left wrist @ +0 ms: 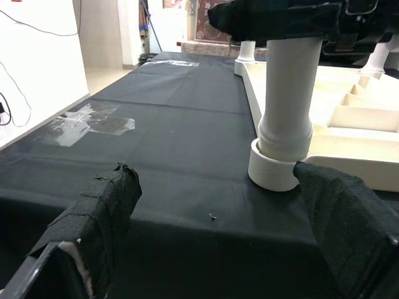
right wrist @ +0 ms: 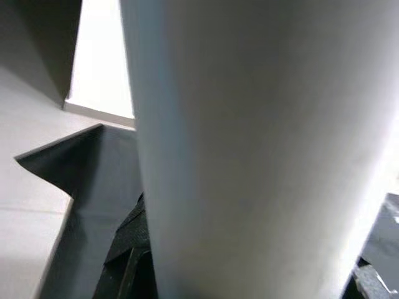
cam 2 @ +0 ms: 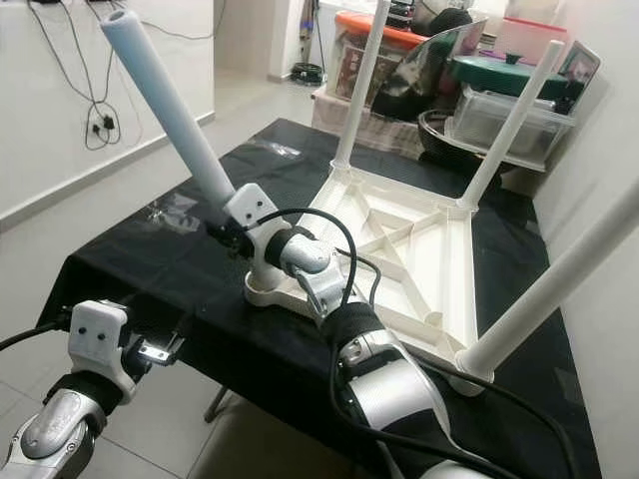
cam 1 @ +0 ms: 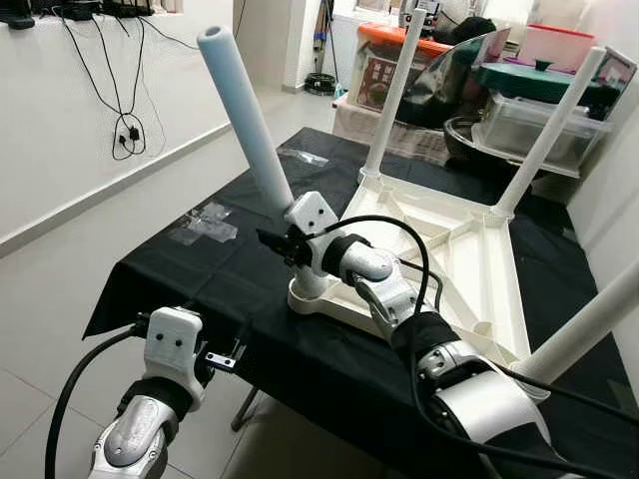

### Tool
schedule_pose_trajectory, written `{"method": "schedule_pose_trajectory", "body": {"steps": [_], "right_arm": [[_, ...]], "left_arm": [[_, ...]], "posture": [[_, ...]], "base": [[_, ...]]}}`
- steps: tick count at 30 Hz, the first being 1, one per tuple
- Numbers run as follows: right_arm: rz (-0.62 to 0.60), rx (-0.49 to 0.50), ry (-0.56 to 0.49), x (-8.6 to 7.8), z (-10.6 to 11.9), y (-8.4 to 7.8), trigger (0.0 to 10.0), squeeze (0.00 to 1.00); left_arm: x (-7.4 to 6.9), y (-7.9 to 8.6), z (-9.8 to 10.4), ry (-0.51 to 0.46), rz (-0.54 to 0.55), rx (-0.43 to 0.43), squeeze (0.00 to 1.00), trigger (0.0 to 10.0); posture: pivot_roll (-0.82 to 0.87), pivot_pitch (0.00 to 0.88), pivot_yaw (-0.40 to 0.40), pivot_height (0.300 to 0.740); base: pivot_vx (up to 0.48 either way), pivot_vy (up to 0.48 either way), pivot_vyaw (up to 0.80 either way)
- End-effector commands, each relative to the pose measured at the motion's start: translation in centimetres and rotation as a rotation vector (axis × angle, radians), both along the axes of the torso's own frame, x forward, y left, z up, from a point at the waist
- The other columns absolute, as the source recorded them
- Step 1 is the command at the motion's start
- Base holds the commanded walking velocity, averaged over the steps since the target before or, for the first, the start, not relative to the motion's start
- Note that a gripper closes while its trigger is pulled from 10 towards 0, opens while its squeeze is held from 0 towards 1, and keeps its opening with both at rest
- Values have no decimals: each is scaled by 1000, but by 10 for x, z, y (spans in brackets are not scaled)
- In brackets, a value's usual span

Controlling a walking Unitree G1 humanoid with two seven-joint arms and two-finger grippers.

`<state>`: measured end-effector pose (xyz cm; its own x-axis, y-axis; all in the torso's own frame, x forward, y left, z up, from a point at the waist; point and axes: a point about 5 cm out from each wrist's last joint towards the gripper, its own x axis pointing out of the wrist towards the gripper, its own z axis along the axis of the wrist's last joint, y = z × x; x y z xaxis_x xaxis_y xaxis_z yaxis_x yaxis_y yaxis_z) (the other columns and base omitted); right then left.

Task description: Building children table

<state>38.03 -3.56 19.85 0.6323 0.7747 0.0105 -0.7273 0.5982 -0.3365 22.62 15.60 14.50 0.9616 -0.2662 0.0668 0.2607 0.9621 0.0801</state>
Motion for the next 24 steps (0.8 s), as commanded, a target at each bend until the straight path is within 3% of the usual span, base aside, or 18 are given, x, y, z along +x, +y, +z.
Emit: {"method": "schedule_pose_trajectory", "body": {"steps": [1, 4, 5, 7, 10, 19, 24], "right_arm": [[-19, 45, 126, 0, -16, -6, 0, 0], [-29, 82, 199, 0, -22, -7, 0, 0], [-45, 122, 276, 0, -29, -8, 0, 0], [-45, 122, 276, 0, -29, -8, 0, 0], [-101, 251, 502, -4, -52, -9, 0, 0], [-154, 323, 587, -7, -64, -15, 0, 0], [-182, 347, 552, -4, -61, -23, 0, 0]], "left_arm": [[-1, -1, -1, 6, -7, 0, 0, 10000], [-1, -1, -1, 8, -6, -1, 0, 10000], [-1, -1, -1, 10, -5, -2, 0, 10000], [-1, -1, -1, 10, -5, -2, 0, 10000], [-2, 0, -2, 15, 1, -10, 0, 10000], [-2, 1, -3, 20, 4, -12, 0, 10000], [-1, 2, -3, 19, 8, -10, 0, 10000]], "posture": [[150, 0, -163, 740], [151, 0, -165, 740], [154, 0, -169, 740], [154, 0, -169, 740], [152, 0, -169, 740], [147, 0, -165, 740], [147, 0, -165, 740]], "base": [[0, 0, 0], [0, 0, 0], [0, 0, 0], [0, 0, 0], [0, 0, 0], [0, 0, 0], [0, 0, 0]]}}
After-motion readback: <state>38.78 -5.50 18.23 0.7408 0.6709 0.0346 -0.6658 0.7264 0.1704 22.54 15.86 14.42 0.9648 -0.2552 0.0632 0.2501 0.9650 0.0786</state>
